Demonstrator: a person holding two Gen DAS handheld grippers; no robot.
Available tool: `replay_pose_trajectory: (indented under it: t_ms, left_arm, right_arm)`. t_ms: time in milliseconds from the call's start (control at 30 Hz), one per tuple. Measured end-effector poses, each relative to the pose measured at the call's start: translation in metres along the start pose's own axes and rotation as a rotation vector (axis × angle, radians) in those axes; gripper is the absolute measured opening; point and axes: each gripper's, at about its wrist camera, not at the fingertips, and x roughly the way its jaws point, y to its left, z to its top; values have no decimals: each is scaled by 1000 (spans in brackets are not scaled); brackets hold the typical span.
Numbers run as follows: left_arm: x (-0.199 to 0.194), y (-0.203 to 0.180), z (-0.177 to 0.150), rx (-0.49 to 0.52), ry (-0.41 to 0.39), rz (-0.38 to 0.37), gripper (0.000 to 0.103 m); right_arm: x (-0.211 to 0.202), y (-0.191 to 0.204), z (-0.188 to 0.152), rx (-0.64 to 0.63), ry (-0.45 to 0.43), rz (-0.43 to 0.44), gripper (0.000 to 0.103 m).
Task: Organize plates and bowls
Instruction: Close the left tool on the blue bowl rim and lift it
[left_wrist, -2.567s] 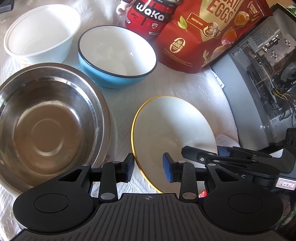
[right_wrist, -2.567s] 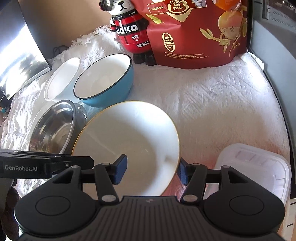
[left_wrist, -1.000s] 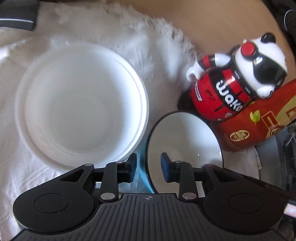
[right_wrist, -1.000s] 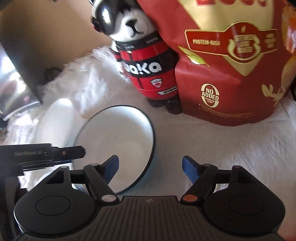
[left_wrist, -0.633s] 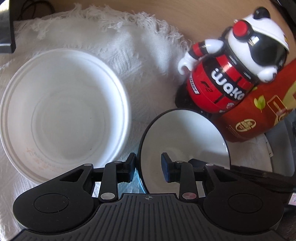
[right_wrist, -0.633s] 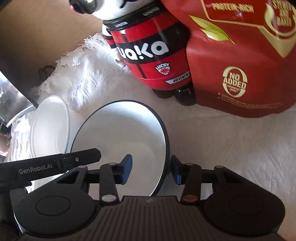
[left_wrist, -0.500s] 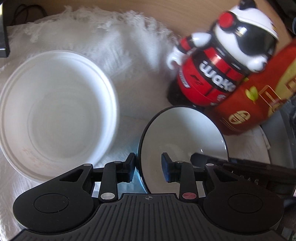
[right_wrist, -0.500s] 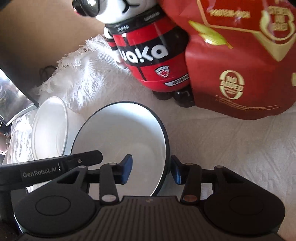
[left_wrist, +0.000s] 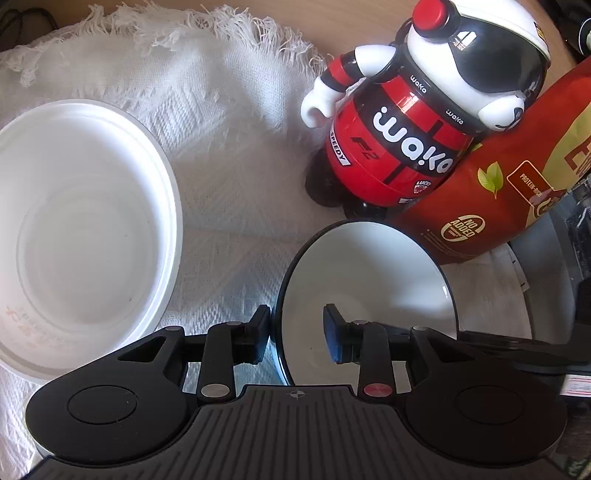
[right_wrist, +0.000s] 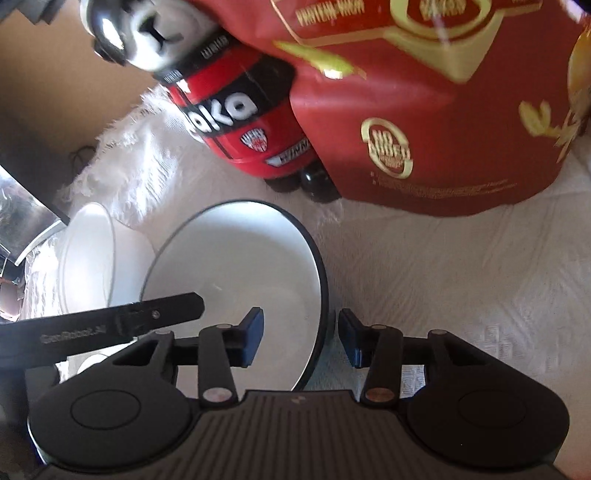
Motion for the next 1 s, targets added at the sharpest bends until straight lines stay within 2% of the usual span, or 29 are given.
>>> replay_pose_trajectory:
  t_ms: [100,167,333,400,633,733,867,967,1000]
  left_arm:
    - [-2,5,0,-7,4,-21,34]
    - [-5,9,1,-14,5,-35,34]
    - [-13,19,6,-42,-8,-70,33]
    - [-16,20,7,-49,-18,-71,33]
    - [-22,19,6,-48,-32,-91,33]
    - [-23,16,6,-39,-39,-92,33]
    - [-21,15,7,-28,-41,-65,34]
    - [-18,10,8,13,-40,29,34]
    - [-16,10,8,19,-40,39,34]
  right_arm:
    - [12,-1,-1,5,38,-23,48]
    - [13,1,0,-6,39,-18,53]
    - [19,14,2,-99,85,-11,76]
    - [22,18,4,-119,105,-8,81]
    - [29,22,4,-101,120,41,103]
    - [29,17,7,-23,111,52,103]
    - [32,13,16,-4,169,76,103]
    - [33,11,21,-34,212,103,102]
    - [31,8,21,-14,204,105,97]
